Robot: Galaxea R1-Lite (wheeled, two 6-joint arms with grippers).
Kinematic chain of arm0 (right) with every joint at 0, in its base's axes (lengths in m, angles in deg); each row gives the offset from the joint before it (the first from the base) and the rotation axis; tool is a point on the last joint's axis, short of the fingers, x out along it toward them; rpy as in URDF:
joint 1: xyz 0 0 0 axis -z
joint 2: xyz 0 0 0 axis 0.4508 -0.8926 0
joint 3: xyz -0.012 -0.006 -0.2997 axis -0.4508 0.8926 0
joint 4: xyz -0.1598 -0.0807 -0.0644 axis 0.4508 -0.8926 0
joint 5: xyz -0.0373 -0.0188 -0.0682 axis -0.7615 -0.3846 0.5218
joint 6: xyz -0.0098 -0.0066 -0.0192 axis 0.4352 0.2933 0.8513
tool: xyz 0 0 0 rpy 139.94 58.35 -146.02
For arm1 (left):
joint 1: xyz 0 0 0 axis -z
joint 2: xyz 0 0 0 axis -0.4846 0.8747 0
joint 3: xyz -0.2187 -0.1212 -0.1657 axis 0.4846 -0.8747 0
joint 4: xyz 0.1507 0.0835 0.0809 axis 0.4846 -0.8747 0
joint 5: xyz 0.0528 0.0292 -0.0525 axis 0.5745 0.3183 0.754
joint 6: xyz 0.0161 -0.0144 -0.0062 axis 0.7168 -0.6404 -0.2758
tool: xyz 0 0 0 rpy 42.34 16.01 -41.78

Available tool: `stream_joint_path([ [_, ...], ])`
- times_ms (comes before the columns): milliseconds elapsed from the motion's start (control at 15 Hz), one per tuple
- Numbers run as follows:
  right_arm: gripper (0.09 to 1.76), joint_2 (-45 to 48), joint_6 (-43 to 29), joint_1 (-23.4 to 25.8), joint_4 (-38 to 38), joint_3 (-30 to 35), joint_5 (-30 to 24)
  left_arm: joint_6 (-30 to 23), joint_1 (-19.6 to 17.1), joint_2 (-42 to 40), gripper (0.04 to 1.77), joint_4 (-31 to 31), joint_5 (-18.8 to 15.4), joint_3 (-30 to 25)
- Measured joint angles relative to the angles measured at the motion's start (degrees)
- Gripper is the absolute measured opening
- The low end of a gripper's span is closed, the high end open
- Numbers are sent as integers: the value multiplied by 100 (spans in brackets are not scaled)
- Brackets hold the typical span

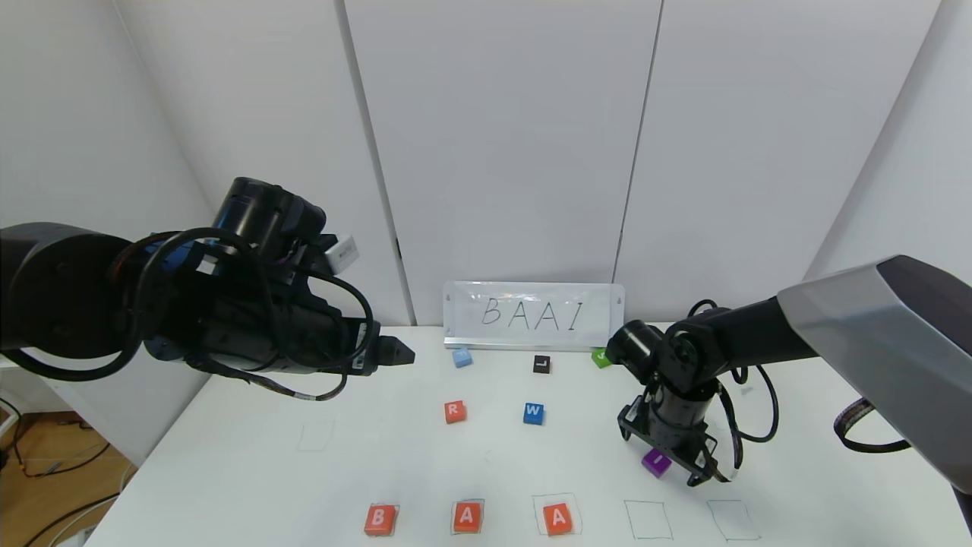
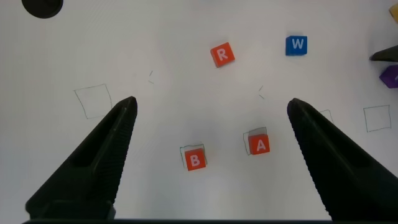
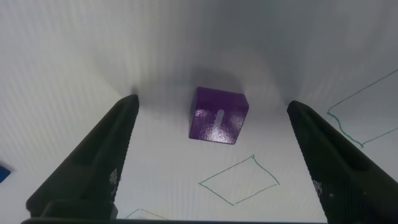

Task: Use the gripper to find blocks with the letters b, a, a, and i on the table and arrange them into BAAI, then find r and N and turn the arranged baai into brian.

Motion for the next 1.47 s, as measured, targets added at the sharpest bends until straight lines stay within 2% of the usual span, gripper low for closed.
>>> stream_joint_path([
  [867, 171, 0, -126, 15, -49, 71, 9, -2, 0, 0, 172, 2, -1, 5],
  [933, 164, 0, -126, 15, -49, 74, 11, -2, 0, 0, 172, 2, -1, 5],
  [1133, 116, 0, -128, 15, -56, 77, 9, 0, 0, 0, 172, 0, -1, 2],
  [1400, 73, -4, -130, 15, -60, 79, 90, -2, 0, 0, 172, 2, -1, 9],
  [1467, 54, -4, -133, 15, -60, 79, 99, 0, 0, 0, 172, 2, -1, 11],
])
